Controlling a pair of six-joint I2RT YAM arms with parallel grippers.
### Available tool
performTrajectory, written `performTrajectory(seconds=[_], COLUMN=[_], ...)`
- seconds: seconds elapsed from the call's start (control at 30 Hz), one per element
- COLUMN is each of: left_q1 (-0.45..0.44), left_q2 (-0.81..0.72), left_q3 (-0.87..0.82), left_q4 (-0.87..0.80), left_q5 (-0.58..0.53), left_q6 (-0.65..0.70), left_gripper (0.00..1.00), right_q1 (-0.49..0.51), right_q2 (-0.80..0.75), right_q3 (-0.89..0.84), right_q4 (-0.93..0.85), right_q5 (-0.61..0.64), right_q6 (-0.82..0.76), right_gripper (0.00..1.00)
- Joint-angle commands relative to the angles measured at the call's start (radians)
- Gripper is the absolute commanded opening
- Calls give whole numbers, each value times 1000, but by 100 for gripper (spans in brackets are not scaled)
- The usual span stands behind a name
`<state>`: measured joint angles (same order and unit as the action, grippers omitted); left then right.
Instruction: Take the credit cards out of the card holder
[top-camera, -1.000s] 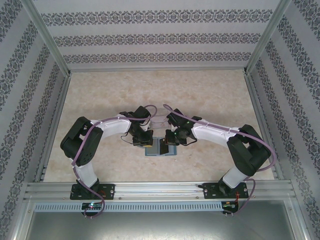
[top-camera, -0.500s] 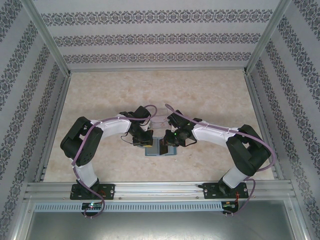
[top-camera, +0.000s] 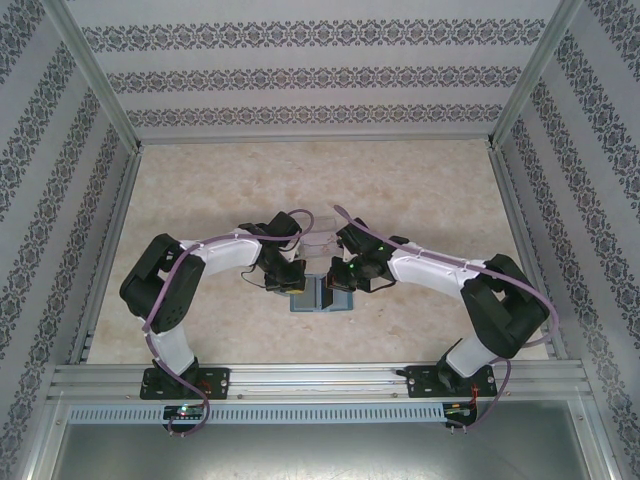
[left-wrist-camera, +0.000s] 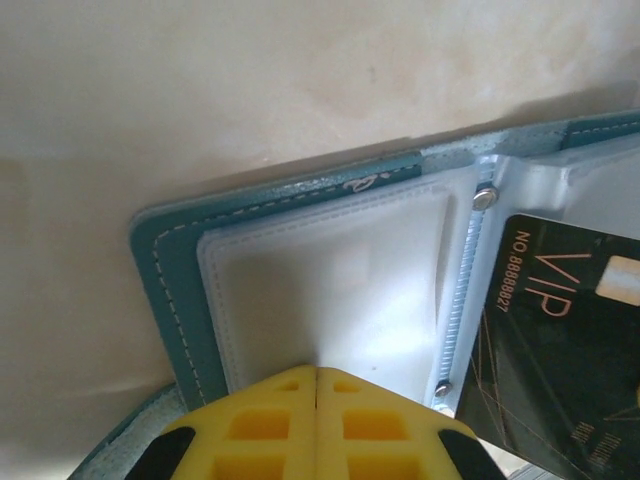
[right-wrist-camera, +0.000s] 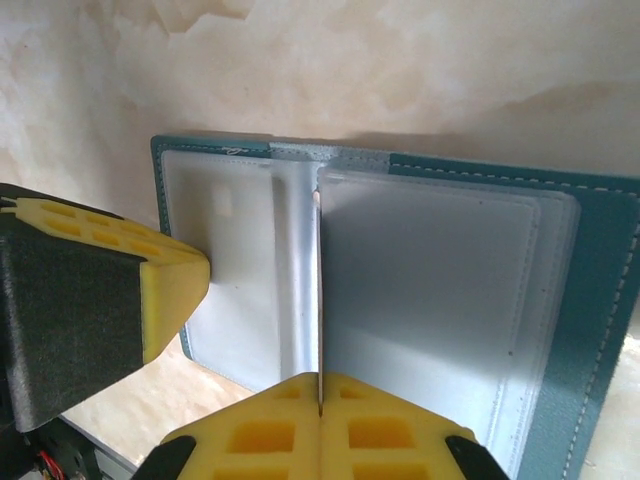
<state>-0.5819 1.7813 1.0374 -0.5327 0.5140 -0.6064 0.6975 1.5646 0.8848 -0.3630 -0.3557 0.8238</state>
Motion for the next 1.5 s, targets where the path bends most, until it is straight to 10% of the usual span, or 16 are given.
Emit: performTrajectory(seconds=[0.0, 0.33, 0.9, 1.47], left_q1=[-9, 11, 26, 71], left_q2=[-35, -97, -155, -220], left_q3=[9, -26, -95, -176], left_q4=[-59, -41, -23, -19], left_q5=[-44, -61, -74, -89], left_q6=[5, -22, -32, -49], left_gripper=[0, 0, 0, 0], right_q1=[-9, -66, -113, -101], right_q2=[-44, -81, 123, 496], right_q3=[21, 116, 596, 1102], right_q4=[-52, -185, -546, -770], right_q5=[24, 36, 133, 191], right_q6=[-32, -353, -1478, -1754], right_gripper=[5, 0, 0, 0])
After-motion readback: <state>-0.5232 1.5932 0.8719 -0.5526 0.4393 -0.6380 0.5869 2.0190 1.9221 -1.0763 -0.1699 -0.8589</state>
